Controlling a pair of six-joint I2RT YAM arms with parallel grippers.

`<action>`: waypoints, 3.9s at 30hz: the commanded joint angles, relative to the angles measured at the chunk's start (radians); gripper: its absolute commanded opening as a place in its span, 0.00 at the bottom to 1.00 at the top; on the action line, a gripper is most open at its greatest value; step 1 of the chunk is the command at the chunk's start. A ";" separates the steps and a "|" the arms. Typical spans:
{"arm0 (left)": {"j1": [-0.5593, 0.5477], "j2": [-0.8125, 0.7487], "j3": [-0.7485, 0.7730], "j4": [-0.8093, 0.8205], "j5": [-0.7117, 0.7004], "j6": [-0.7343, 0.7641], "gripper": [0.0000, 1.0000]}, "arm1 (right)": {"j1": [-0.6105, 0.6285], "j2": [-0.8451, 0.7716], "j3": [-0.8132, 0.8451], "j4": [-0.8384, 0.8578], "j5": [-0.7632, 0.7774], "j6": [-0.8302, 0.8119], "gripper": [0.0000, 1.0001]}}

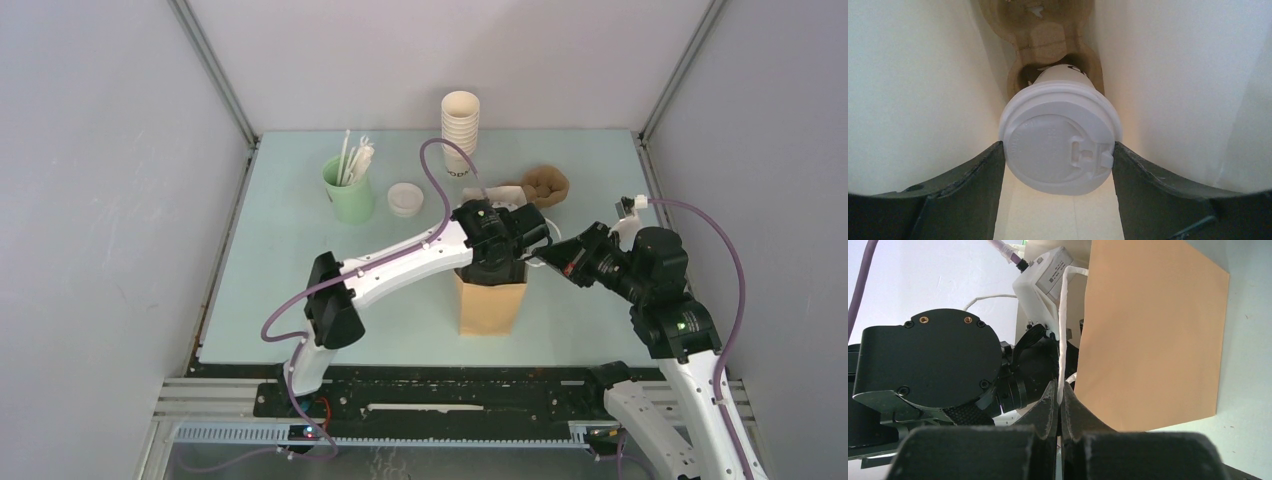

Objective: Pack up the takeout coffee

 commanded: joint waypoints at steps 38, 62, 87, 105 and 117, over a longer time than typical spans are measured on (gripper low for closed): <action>0.021 -0.034 -0.170 0.098 -0.032 -0.023 0.21 | 0.000 0.004 0.003 -0.005 0.009 -0.019 0.00; 0.018 -0.102 -0.061 -0.006 -0.268 -0.077 0.13 | 0.006 0.006 0.003 -0.014 -0.002 -0.029 0.00; 0.019 -0.196 -0.111 0.078 -0.334 -0.052 0.10 | 0.009 0.032 0.003 -0.007 -0.003 -0.022 0.00; 0.083 -0.138 -0.133 0.122 -0.211 -0.007 0.07 | 0.030 0.063 0.003 0.002 -0.005 -0.030 0.00; 0.094 -0.072 -0.226 0.218 -0.162 0.049 0.06 | 0.024 0.093 0.003 0.032 -0.006 -0.017 0.00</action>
